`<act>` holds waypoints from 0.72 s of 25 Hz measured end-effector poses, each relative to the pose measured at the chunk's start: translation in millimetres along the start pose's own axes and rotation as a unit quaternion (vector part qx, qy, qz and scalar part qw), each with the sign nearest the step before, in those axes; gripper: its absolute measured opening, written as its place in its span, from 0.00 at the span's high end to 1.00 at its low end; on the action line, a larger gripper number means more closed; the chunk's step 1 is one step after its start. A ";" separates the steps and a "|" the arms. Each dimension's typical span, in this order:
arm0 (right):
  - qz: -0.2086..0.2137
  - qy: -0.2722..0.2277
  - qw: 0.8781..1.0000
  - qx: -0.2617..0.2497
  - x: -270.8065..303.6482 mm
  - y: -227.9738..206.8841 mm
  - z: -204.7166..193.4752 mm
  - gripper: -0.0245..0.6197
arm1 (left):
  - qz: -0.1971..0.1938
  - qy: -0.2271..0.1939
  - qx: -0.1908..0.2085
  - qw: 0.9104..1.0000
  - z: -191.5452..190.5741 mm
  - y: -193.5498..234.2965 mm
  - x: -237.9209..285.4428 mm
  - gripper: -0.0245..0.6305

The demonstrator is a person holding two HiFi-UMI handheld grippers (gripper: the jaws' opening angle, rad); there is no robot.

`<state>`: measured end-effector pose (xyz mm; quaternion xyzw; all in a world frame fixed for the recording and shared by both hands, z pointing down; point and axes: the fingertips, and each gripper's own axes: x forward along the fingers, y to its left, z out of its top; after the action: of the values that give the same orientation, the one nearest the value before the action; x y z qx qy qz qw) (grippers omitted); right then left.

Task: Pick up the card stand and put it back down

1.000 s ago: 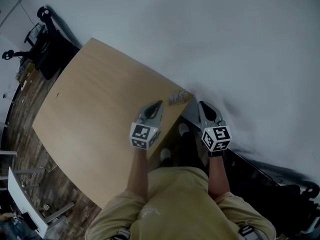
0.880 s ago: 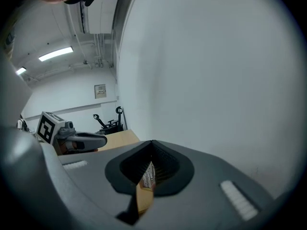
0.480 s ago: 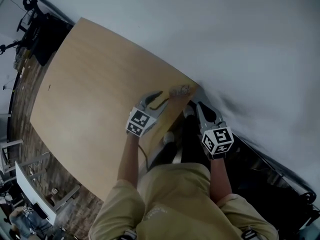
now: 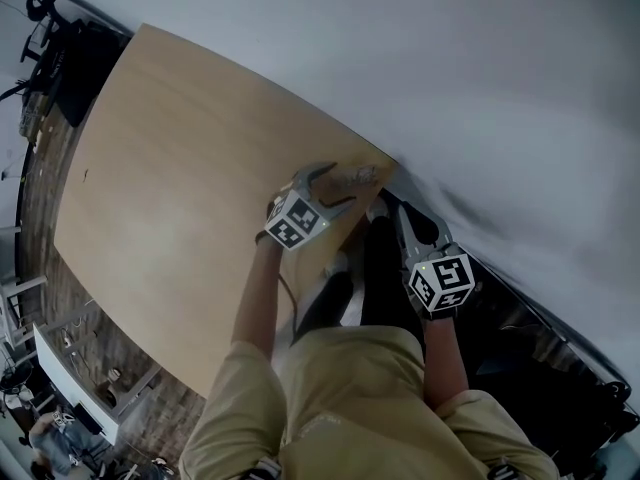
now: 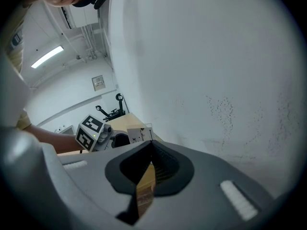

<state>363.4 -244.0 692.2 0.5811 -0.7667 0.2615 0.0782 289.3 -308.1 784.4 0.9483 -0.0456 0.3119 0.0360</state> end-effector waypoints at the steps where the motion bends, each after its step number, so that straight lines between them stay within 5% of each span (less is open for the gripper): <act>1: -0.001 0.001 1.000 0.000 0.1 -1.9 -1.7 0.96 | -0.006 0.003 0.007 1.000 -0.4 -0.9 6.1 0.46; 6: -0.005 0.004 1.000 0.001 1.5 -7.0 -2.3 0.95 | -0.026 0.010 0.043 0.999 5.3 0.3 24.5 0.49; 18: -0.006 0.001 1.000 0.000 -0.9 -0.9 1.1 0.95 | -0.038 0.063 0.063 0.995 -5.1 -6.9 31.5 0.84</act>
<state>364.7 -243.9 691.2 0.5857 -0.7630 0.2614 0.0801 312.3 -302.7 807.0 0.9281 0.0129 0.3720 -0.0095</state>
